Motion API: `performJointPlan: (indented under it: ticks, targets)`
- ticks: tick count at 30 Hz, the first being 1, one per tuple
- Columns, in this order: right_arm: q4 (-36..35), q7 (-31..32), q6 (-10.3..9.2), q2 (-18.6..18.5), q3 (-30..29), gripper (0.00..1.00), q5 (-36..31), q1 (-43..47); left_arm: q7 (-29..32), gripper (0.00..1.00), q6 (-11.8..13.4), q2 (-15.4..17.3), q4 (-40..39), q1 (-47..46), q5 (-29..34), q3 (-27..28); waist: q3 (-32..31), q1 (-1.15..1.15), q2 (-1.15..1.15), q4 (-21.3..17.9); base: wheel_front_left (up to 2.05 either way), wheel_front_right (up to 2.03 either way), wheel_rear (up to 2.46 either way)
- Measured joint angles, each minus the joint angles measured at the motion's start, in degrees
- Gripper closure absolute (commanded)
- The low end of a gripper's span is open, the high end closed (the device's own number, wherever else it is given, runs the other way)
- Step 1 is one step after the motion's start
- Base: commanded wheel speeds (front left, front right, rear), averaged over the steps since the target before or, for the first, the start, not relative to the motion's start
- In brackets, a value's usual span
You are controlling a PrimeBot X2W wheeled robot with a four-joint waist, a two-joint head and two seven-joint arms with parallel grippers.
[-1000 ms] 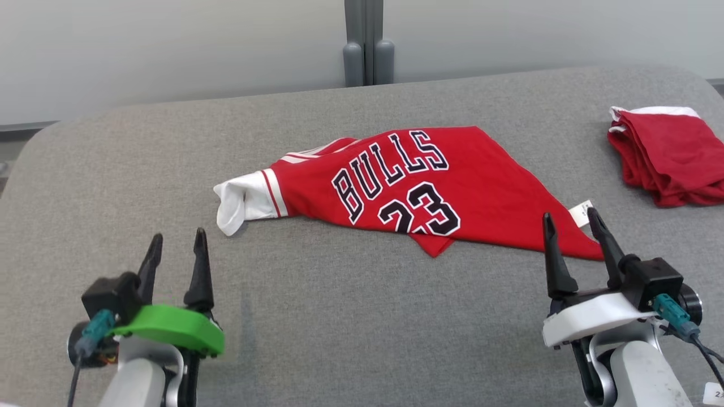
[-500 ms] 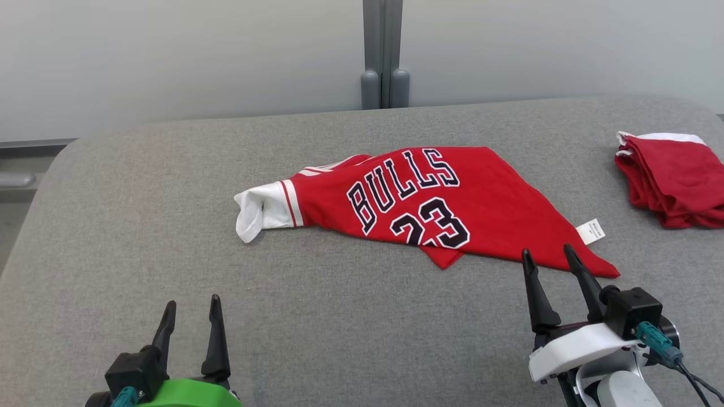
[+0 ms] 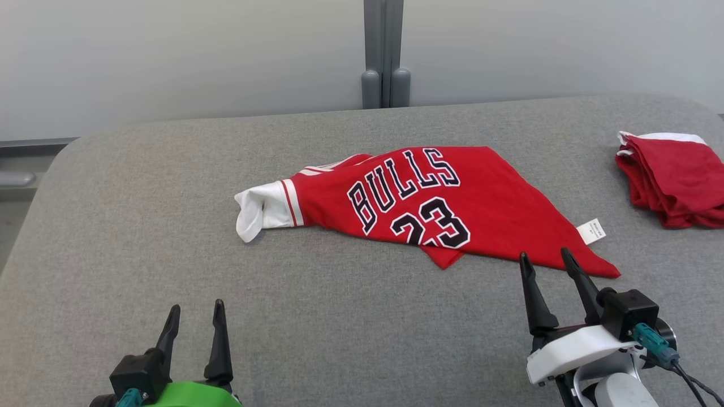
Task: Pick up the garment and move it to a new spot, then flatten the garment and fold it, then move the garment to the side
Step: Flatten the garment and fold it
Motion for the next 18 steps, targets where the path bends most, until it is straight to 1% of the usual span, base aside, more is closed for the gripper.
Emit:
performJointPlan:
  ticks: [8,11,14,18]
  targets:
    - [0.46,-0.01,0.00,0.00,-0.67,0.00,-0.03,0.00,0.00,0.00,-0.51,-0.37,0.40,-0.02,0.47,0.53,0.29,0.00,0.00,0.23,0.00,0.00,0.00]
    - [1.35,0.00,0.00,0.03,-2.79,0.00,-0.97,-0.15,0.00,0.00,-0.65,-0.55,0.30,-0.07,0.69,0.56,0.78,0.00,0.00,0.43,0.00,0.00,0.00]
    - [3.54,-0.01,0.00,0.02,-6.55,0.00,-4.28,-0.97,0.00,0.00,-0.82,-0.75,0.01,-0.15,1.05,0.49,1.54,0.00,0.00,0.78,0.00,0.00,0.00]
    - [7.68,1.05,0.00,-0.02,-12.89,0.00,-12.27,-3.54,0.00,0.00,-1.09,-1.01,-0.46,-0.58,1.38,0.24,2.99,0.00,0.00,1.46,0.00,0.00,0.00]
